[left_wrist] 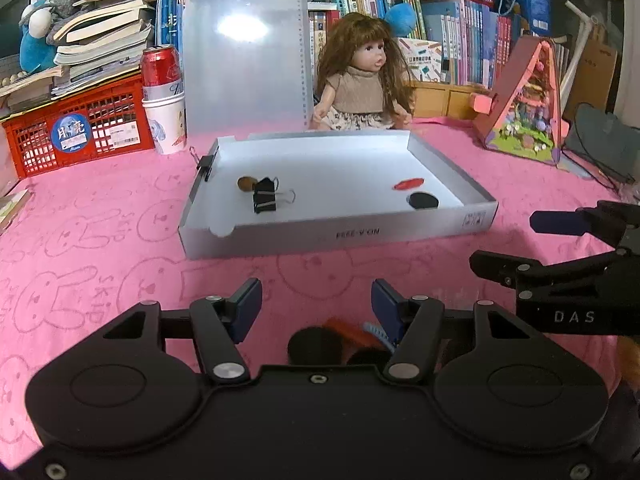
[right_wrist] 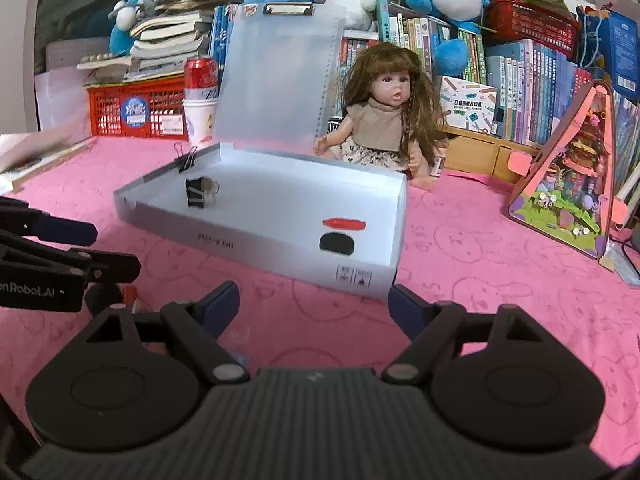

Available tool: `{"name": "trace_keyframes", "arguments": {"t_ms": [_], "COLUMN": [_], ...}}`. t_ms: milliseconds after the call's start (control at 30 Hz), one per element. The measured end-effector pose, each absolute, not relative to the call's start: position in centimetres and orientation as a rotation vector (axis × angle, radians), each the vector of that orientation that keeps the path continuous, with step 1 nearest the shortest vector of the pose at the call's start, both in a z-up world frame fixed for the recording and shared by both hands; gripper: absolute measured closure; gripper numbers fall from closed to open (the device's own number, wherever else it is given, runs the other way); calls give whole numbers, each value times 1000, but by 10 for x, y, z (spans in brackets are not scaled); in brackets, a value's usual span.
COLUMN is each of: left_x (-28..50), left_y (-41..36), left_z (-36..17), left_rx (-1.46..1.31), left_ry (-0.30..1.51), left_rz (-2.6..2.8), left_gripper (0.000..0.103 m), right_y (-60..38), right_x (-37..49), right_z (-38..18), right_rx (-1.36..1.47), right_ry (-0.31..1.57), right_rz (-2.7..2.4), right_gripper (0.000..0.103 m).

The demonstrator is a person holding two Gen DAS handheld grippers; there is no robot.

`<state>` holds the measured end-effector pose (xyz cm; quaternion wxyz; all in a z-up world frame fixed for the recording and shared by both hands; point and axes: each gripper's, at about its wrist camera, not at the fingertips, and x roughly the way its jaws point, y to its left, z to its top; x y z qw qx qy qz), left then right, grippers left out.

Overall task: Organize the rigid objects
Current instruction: 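Move both tools back toward the remaining objects on the cloth, then grasp a black cap with the left tool while the right tool grasps the colourful toy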

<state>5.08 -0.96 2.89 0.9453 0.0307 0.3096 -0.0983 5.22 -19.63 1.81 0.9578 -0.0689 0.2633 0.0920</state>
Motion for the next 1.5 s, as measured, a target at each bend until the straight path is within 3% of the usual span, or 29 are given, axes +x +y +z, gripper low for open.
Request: {"name": "trace_keyframes", "arguments": {"t_ms": [733,933,1200,1500], "left_x": [28,16,6,0], "left_y": [-11,-1,2,-14], "left_z": [14,12,13,14], "left_rx": [107,100,85,101], "left_ry": [653,669,686,663], "left_rz": [-196,-207,-233,-270], "left_gripper": [44,54,65,66], "right_y": [-199,-208,-208,-188], "right_x": [31,14,2,14], "right_z": [8,5,6,-3], "right_rx": [-159,-172,-190,-183], "right_ry": [566,570,555,580], "right_rz": [189,211,262,278], "right_gripper": [14,15,25,39]}}
